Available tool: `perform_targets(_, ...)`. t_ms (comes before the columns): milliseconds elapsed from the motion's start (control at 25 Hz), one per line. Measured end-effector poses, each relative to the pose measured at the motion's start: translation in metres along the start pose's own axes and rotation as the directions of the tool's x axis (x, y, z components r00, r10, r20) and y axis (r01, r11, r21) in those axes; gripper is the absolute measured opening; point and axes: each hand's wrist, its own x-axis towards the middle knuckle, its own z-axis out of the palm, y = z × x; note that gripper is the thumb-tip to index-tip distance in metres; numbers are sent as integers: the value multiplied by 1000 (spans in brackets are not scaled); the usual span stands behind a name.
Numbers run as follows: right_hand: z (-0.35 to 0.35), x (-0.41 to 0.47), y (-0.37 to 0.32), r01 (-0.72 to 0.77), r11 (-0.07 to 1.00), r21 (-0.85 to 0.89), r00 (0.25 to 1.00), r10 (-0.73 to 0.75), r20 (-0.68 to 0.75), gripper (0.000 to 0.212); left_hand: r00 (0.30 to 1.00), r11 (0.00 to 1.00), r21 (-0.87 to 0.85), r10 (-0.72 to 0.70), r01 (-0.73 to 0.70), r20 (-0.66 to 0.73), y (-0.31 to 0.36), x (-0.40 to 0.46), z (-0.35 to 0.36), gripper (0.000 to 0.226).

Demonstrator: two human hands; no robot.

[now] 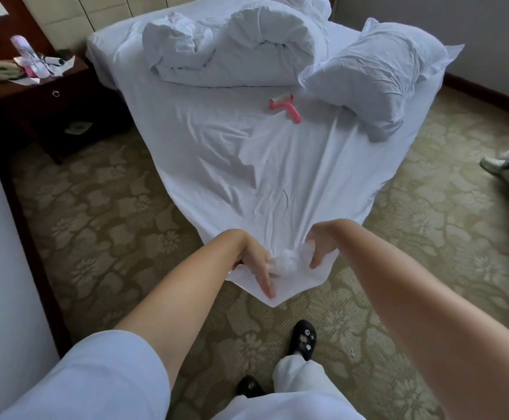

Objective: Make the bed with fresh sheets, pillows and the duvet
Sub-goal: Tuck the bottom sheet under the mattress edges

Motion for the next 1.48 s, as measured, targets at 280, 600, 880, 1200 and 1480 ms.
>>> perform_targets(280,6,12,4,5,1000,-4,998,-6,-64,48,965,968,250,36,31,-261,1,28,6,58)
perform_targets(600,-4,17,2,-63,998,21,978,66,-198,37,901,988,147,27,40,-432,-15,21,-31,51)
perform_targets(880,-27,54,4,-11,972,236,985,51,-165,46,905,994,109,41,6,-423,-20,36,-64,38)
perform_targets(1200,-94,162,35,29,994,109,965,0,-262,35,787,995,-68,20,-79,-616,-16,83,-182,24)
perform_targets(1480,-106,276,41,102,987,124,953,-61,-296,18,747,988,-126,-19,-88,-665,-43,180,-249,31)
